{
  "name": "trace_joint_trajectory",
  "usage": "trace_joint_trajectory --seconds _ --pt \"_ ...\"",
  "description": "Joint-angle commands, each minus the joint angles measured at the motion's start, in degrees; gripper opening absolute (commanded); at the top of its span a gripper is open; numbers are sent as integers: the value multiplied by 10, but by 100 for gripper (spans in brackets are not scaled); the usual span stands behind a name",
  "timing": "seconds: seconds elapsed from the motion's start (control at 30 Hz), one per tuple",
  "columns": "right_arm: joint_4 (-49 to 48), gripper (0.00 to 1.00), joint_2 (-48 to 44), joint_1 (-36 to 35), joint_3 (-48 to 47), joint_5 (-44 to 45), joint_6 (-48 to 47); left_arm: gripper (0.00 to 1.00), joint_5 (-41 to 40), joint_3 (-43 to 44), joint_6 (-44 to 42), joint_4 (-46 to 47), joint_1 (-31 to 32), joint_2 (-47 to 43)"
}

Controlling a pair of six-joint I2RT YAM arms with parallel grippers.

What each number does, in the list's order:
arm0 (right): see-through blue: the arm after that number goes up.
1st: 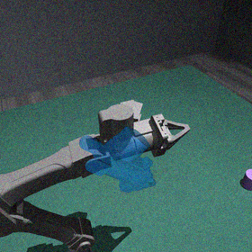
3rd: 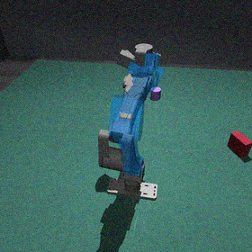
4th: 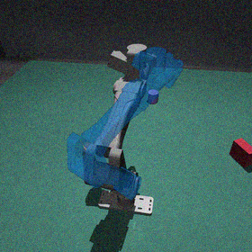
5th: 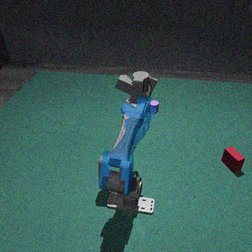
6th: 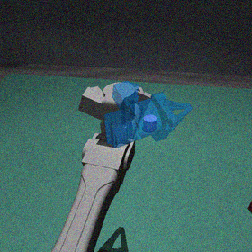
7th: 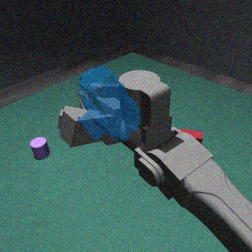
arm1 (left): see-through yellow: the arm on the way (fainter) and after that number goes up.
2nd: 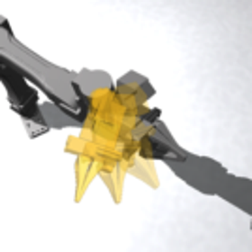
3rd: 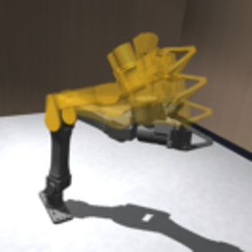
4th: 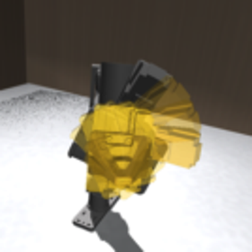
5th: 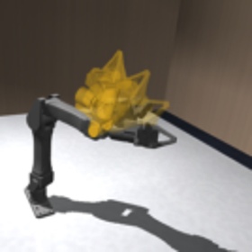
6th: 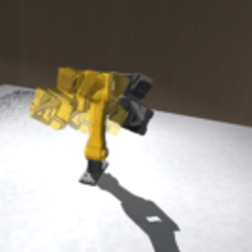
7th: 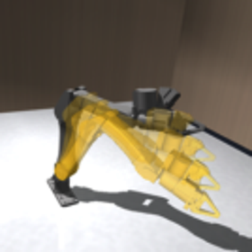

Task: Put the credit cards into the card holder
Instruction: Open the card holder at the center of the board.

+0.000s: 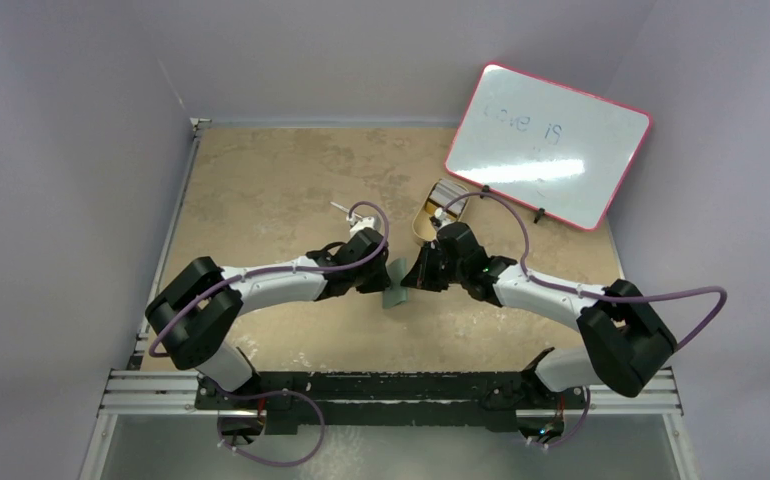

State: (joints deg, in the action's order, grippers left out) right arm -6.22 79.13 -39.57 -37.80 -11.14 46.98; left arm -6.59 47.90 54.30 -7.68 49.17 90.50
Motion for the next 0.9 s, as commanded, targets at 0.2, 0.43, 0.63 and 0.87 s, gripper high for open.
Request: trace_joint_trajectory --seconds 0.2,0.43,0.63,0.87 --pt "3 0 -48 -4 28 24 15 0 -114 2 -35 -148 -9 -21" --pt "19 4 -26 -4 36 35 -2 0 -64 -12 -29 -133 -12 -93" --pt "108 46 -48 -4 -28 99 -41 0 10 -21 1 -70 -12 -171" --pt "96 62 -74 -5 -41 63 -39 0 36 -21 17 -34 -14 -191"
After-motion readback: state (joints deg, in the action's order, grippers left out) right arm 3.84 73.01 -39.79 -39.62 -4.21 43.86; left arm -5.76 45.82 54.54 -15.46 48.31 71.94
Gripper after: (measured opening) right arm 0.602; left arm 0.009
